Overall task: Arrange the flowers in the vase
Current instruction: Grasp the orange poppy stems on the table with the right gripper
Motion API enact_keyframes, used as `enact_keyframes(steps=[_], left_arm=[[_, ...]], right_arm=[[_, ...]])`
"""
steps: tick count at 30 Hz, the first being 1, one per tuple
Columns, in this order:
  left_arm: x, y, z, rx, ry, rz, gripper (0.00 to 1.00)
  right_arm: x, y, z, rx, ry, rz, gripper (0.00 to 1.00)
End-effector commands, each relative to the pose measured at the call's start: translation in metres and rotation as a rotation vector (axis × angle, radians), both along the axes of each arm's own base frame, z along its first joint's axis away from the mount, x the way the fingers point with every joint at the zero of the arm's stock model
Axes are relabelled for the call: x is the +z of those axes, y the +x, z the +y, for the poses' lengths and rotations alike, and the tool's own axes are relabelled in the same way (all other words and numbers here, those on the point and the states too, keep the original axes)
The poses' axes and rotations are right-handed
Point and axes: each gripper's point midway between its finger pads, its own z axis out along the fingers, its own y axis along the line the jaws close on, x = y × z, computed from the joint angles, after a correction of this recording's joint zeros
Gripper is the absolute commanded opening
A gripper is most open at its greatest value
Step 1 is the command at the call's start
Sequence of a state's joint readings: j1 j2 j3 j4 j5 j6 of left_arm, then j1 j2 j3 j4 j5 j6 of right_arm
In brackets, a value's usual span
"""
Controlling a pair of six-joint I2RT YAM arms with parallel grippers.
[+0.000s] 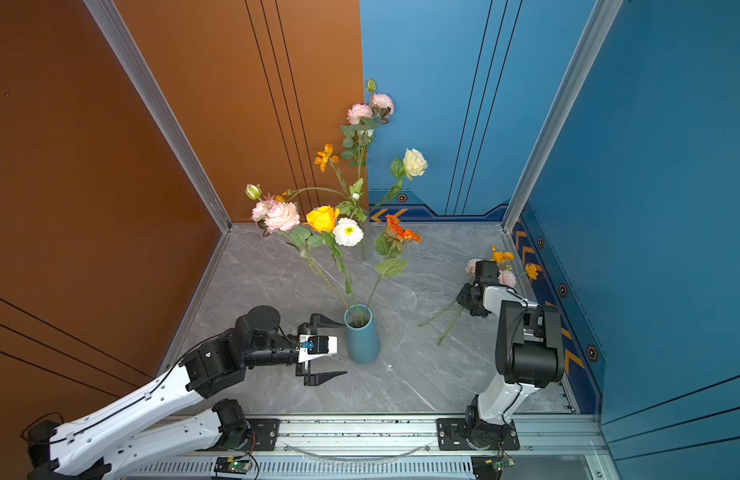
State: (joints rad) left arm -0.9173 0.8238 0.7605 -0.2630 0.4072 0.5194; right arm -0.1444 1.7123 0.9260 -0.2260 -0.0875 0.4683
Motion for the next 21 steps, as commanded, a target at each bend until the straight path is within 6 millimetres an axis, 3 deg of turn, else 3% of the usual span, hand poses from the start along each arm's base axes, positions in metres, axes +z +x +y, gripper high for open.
enact_keyframes(steps=[1,5,12,18,21], left_arm=[[-0.007,0.0,0.003,0.007,0.019,-0.005,0.98],[-0.006,-0.001,0.004,0.005,0.016,-0.005,0.98],[-0.004,-0.001,0.005,0.006,0.011,-0.012,0.98],[-0.003,-0.002,0.005,0.004,0.008,-0.01,0.98],[-0.003,-0.002,0.005,0.004,0.008,-0.011,0.98]], right_arm=[[-0.003,0.003,0.002,0.01,0.021,0.021,0.34],[-0.007,0.005,0.004,0.016,0.029,0.045,0.33],[-0.015,0.008,0.011,0.037,0.06,0.069,0.2],[-0.009,0.002,0.013,0.048,0.021,0.063,0.17],[-0.007,-0.003,0.016,0.056,0.019,0.059,0.09]])
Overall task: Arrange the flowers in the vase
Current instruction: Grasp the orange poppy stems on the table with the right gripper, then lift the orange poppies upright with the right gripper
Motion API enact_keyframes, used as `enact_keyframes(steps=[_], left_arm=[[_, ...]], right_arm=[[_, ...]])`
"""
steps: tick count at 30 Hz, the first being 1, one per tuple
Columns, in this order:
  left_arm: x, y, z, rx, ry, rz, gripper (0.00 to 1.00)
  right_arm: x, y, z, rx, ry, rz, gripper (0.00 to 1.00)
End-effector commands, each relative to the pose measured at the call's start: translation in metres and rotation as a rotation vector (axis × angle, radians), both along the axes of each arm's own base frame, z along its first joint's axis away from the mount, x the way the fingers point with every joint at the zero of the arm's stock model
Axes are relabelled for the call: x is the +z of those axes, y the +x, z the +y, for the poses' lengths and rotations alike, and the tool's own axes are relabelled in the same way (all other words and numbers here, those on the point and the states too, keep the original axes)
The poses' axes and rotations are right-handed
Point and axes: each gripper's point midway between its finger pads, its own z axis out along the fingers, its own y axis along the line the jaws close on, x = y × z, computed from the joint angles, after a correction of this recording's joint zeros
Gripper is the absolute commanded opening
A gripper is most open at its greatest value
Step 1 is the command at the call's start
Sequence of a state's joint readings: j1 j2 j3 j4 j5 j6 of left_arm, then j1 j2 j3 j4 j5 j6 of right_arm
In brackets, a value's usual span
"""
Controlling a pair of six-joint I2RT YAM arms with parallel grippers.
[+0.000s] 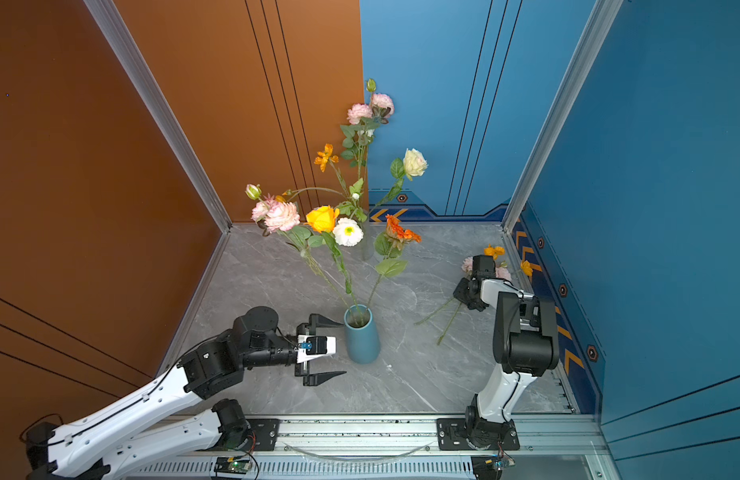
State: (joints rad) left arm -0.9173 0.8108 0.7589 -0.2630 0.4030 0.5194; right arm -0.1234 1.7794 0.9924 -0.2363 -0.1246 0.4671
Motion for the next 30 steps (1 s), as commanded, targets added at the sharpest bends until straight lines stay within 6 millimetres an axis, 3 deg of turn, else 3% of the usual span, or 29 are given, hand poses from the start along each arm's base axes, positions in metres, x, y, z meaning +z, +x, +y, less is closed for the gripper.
enact_keyframes(steps=[1,3,5,13,16,24,30], left_arm=[[-0.005,-0.002,0.003,-0.001,0.016,-0.003,0.98],[-0.006,-0.001,0.003,0.001,0.018,-0.003,0.98],[-0.006,-0.001,0.003,0.002,0.02,-0.003,0.98],[-0.006,0.0,0.004,0.006,0.021,-0.005,0.98],[-0.004,-0.001,0.004,0.005,0.017,-0.01,0.98],[-0.001,-0.002,0.005,0.003,0.008,-0.015,0.98],[0.001,-0.001,0.009,0.015,0.007,-0.031,0.98]], right_arm=[[-0.002,-0.02,0.004,0.02,-0.014,0.048,0.06],[0.008,-0.02,0.006,0.025,-0.017,0.009,0.0],[0.027,-0.017,0.008,0.031,-0.036,-0.065,0.0],[0.142,-0.011,0.01,0.035,-0.128,-0.354,0.0],[0.18,-0.019,0.008,0.019,-0.161,-0.436,0.0],[0.261,-0.048,0.015,0.016,-0.16,-0.659,0.0],[0.332,-0.068,0.048,0.108,-0.064,-0.96,0.0]])
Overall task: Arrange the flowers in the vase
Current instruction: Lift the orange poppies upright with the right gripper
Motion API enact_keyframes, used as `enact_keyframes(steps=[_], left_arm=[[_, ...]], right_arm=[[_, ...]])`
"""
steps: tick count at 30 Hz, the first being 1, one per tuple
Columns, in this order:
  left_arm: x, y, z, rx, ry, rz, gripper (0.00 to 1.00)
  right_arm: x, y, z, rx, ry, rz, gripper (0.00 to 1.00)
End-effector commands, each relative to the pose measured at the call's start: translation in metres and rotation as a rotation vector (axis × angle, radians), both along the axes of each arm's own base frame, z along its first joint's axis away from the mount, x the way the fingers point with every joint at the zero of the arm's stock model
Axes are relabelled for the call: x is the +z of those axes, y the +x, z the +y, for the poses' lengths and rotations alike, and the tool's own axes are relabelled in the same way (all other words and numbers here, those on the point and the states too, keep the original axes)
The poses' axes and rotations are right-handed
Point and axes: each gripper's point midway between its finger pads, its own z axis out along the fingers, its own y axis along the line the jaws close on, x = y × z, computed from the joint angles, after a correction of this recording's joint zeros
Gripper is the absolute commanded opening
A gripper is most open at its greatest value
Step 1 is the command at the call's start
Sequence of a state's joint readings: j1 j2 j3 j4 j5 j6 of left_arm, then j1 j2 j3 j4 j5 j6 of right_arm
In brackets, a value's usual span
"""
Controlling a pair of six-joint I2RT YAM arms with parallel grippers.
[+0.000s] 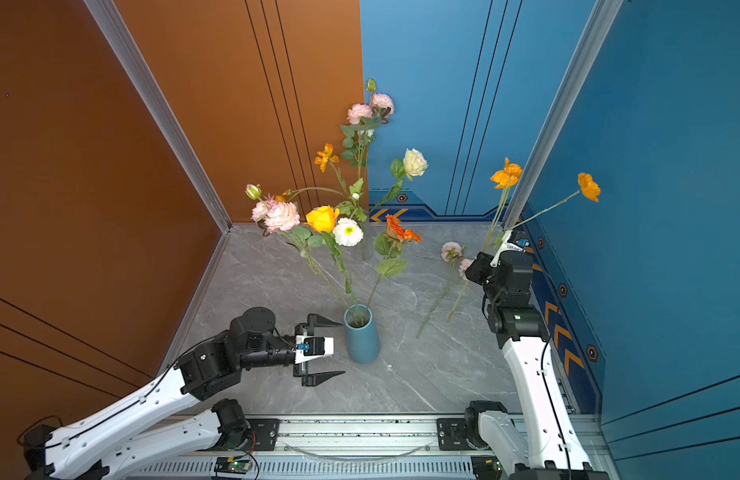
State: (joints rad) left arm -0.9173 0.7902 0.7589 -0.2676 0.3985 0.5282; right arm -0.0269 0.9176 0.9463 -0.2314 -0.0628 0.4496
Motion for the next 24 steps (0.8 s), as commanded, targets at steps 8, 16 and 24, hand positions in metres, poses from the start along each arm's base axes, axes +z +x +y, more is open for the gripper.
enact_keyframes(steps=[8,16,24], left_arm=[[0.013,0.015,0.027,0.107,-0.013,-0.061,0.98],[0.011,0.022,0.031,0.137,-0.006,-0.061,0.98],[0.007,0.022,0.028,0.127,0.003,-0.041,0.98]], right_arm=[[0.116,-0.055,0.075,0.246,-0.049,-0.446,0.0],[0.177,-0.105,0.127,0.442,-0.032,-0.664,0.0],[0.181,-0.13,0.171,0.519,-0.018,-0.8,0.0]])
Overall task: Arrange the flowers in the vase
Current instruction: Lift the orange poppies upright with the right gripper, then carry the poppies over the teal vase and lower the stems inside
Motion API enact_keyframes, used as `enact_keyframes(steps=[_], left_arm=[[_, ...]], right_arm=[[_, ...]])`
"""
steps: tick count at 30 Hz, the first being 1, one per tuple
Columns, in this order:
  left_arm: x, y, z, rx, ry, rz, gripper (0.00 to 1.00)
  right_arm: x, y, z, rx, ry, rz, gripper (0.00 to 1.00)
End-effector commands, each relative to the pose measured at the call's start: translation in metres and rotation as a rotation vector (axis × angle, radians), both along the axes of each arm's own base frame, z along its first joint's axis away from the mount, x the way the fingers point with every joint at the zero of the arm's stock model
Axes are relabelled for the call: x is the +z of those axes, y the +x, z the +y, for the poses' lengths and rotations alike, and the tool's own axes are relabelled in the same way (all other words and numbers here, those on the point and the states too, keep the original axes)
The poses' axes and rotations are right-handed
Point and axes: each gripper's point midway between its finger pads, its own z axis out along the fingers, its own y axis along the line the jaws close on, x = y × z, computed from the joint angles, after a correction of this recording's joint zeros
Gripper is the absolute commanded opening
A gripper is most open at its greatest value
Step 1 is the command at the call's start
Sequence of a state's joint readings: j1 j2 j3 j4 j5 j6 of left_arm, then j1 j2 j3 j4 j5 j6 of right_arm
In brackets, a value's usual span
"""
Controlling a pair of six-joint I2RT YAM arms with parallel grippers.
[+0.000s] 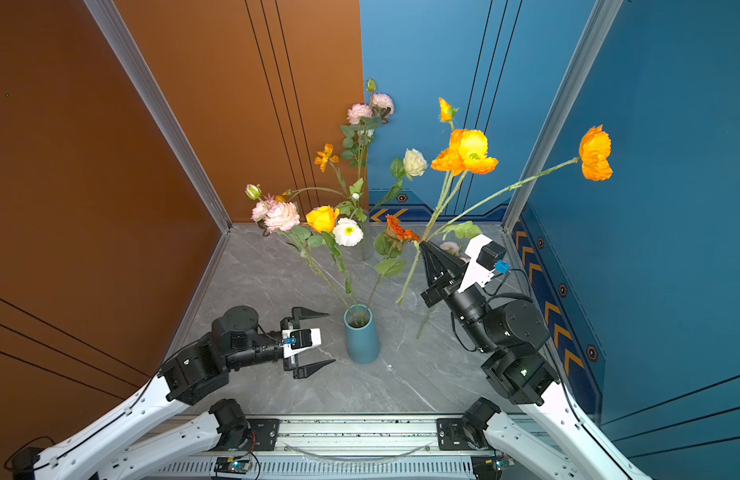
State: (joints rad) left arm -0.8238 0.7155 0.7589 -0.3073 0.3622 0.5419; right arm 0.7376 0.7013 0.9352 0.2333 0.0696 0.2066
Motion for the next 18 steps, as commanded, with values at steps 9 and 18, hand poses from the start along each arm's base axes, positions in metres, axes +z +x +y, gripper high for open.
enact_keyframes(steps=[9,18], left_arm=[[-0.005,0.002,0.002,0.005,0.017,0.006,0.98],[-0.005,0.003,0.002,0.007,0.016,0.006,0.98]], right_arm=[[-0.002,-0.019,0.055,-0.071,0.0,-0.191,0.0],[-0.031,-0.019,0.09,-0.073,-0.005,-0.154,0.0]])
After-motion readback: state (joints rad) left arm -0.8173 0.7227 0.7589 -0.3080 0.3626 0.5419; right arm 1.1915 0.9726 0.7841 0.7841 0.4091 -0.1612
